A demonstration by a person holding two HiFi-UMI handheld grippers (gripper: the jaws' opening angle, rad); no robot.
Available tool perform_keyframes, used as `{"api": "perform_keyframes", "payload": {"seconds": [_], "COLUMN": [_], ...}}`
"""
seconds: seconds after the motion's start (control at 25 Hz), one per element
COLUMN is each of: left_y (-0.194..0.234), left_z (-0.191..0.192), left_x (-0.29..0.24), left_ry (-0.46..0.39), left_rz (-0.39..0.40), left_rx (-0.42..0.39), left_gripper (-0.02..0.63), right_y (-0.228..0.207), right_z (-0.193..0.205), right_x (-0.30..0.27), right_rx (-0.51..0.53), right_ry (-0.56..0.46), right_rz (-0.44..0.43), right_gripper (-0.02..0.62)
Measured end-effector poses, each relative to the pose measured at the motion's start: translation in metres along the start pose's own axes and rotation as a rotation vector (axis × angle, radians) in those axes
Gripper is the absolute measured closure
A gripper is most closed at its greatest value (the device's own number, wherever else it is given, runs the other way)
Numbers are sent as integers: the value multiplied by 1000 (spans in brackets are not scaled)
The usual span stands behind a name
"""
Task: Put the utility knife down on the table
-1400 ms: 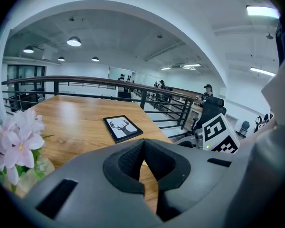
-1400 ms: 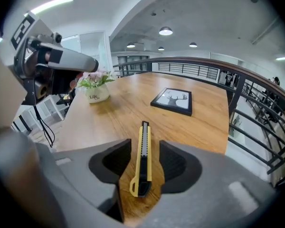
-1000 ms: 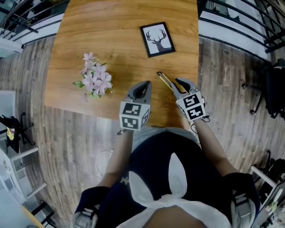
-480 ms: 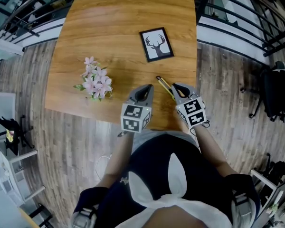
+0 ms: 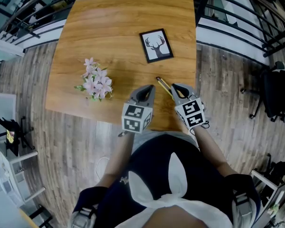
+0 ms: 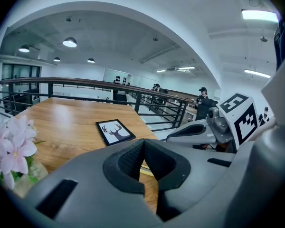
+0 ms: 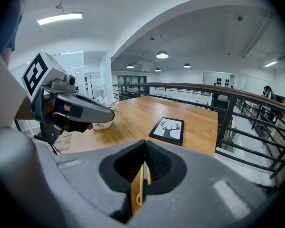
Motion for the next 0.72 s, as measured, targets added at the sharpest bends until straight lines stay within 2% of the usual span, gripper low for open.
{"api": "perform_keyframes", "payload": {"seconds": [0.72], "left_y": [2], "left_z": [7], "left_x": [5], "left_ry": [-3], "left_rz": [-9], "left_rx": [13], "left_gripper": [589], "right_y": [4], "right_z": [8], "right_x": [1], "right_rx": [4], "right_ry": [25], "right_rz": [22], "right_gripper": [598]}}
Point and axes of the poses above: the fingertips, and each gripper's own axes: x backward along the fingers, y to its left, z out of its underside, the point moved 5 cm from there along x, backward along the fingers, and after that the axes turned 15 degrees about -y, right-handed, at the moved point
